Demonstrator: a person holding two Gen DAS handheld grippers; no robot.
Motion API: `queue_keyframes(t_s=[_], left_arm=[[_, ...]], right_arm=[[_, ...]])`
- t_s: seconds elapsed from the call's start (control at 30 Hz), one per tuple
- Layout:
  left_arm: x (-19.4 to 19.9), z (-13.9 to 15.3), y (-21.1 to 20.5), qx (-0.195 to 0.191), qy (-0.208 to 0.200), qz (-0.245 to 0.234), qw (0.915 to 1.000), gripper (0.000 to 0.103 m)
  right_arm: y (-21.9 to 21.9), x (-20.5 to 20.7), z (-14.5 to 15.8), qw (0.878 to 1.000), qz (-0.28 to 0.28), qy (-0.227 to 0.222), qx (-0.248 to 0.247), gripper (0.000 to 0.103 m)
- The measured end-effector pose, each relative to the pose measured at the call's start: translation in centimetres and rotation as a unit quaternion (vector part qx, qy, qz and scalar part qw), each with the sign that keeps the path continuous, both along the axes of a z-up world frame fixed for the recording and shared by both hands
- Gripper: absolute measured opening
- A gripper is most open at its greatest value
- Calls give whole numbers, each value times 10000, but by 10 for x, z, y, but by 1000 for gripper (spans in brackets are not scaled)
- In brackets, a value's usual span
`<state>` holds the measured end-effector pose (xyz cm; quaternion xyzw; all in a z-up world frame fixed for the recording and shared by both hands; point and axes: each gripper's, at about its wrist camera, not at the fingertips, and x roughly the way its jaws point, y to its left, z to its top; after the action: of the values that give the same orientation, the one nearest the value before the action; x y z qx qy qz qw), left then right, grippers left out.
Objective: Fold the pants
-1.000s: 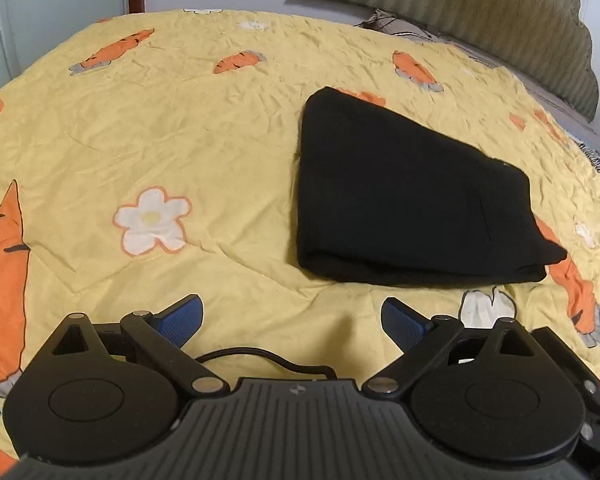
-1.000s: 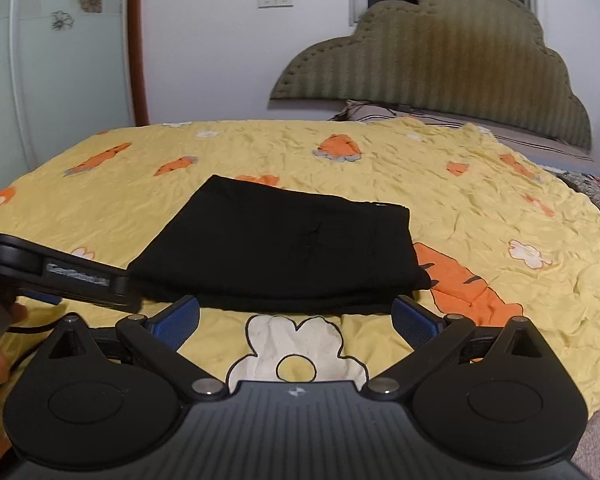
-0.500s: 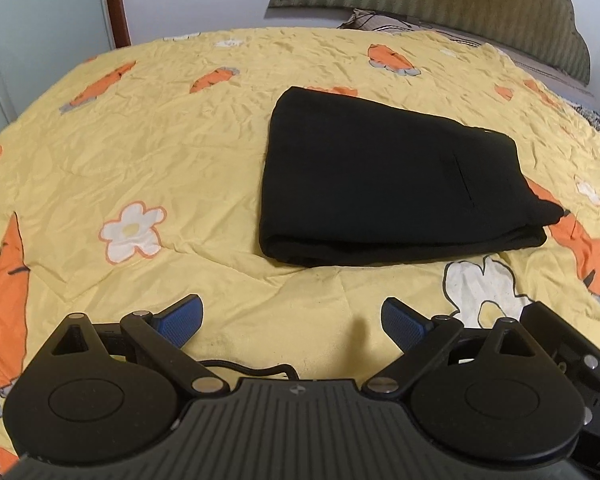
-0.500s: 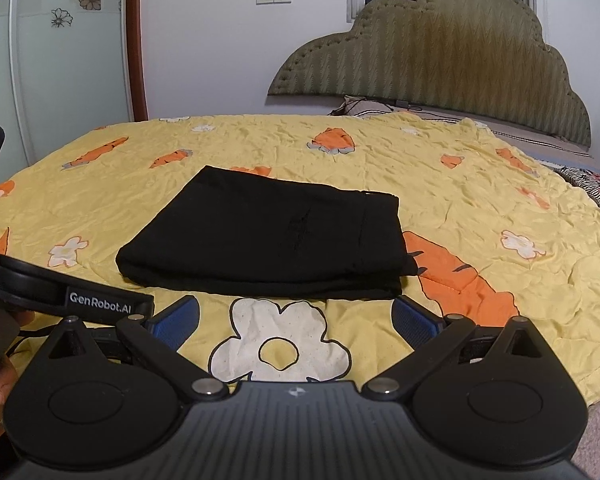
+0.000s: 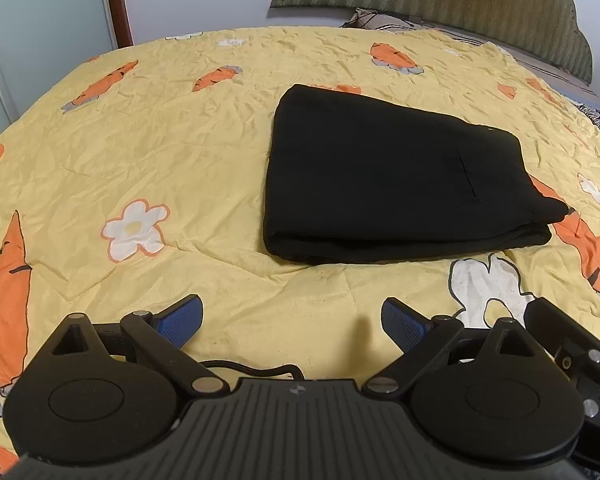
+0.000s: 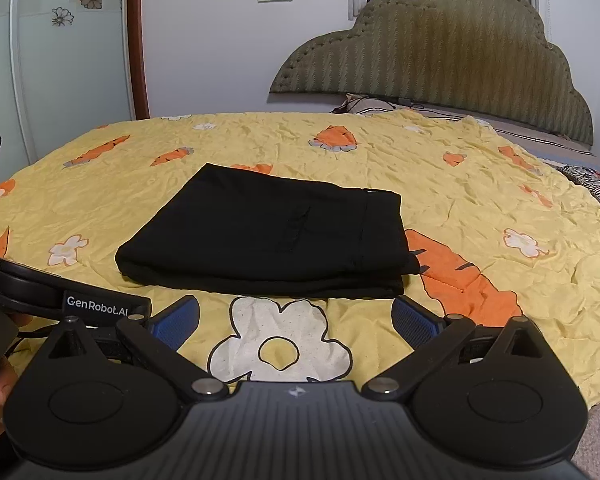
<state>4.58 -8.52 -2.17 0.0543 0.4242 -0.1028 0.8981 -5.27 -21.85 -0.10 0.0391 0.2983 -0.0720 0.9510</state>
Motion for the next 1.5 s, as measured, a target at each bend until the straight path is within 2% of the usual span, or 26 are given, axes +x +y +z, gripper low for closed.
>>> queue_keyframes(t_s=[1.5], left_arm=[[-1, -3, -4, 52, 73, -121, 9999, 97]], right_arm=[[0, 0, -2, 10000, -5, -5, 37, 103]])
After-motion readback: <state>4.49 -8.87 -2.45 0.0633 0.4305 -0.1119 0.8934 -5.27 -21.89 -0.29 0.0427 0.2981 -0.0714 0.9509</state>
